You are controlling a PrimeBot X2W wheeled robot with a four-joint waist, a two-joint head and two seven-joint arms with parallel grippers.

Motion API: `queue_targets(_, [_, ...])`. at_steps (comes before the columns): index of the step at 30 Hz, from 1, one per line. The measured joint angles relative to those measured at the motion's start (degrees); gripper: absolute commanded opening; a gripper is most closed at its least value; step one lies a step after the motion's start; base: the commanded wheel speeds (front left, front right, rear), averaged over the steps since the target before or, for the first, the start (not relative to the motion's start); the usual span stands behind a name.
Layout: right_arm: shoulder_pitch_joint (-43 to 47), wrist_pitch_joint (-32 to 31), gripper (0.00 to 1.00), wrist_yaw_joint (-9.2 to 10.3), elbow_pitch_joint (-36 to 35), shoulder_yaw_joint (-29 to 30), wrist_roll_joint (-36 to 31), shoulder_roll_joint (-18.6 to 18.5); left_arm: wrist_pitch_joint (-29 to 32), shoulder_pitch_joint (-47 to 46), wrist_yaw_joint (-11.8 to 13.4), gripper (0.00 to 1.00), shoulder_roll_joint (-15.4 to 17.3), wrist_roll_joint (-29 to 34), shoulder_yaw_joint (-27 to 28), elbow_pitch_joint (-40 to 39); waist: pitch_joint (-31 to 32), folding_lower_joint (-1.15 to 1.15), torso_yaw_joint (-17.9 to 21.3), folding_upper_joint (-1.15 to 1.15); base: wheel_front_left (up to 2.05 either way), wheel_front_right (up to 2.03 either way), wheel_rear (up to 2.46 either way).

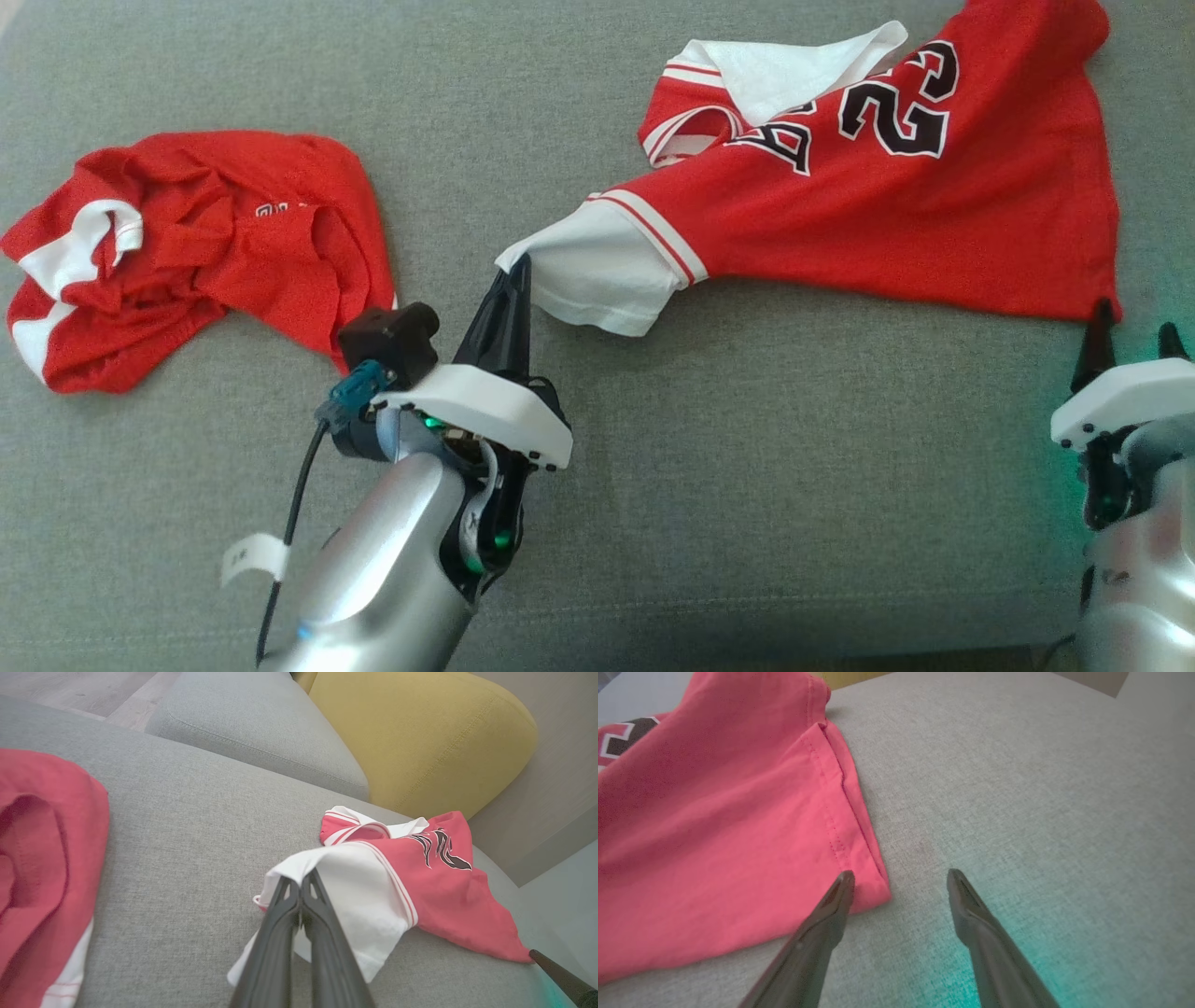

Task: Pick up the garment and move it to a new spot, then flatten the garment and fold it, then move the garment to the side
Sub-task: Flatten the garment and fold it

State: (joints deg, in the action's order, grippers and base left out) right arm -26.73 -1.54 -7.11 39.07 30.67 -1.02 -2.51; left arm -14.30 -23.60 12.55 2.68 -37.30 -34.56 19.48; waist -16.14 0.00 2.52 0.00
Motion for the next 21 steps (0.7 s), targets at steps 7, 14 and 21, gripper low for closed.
queue_targets(7, [-2.24, 0.02, 1.00, 0.00, 3.32, 0.70, -0.26, -0.01, 0.00, -0.10, 0.01, 0.00, 0.01, 0.00, 0.00, -0.42, -0.66, 0.00, 0.01, 0.00, 0.00, 0.00, 0.00])
queue_targets(14, [-3.89, 0.11, 0.00, 0.00, 5.46, -0.63, 0.03, -0.09, 0.00, -0.47, 0.02, 0.00, 0.01, 0.01, 0.07, -0.62, -1.35, 0.00, 0.24, 0.00, 0.00, 0.00, 0.00])
queue_targets(21, [-4.66, 1.21, 0.00, 0.00, 3.30, -3.52, 1.53, -0.07, 0.00, -1.12, -0.02, 0.00, -0.01, 0.01, 1.24, -0.85, -0.17, 0.00, 0.78, 0.00, 0.00, 0.00, 0.00])
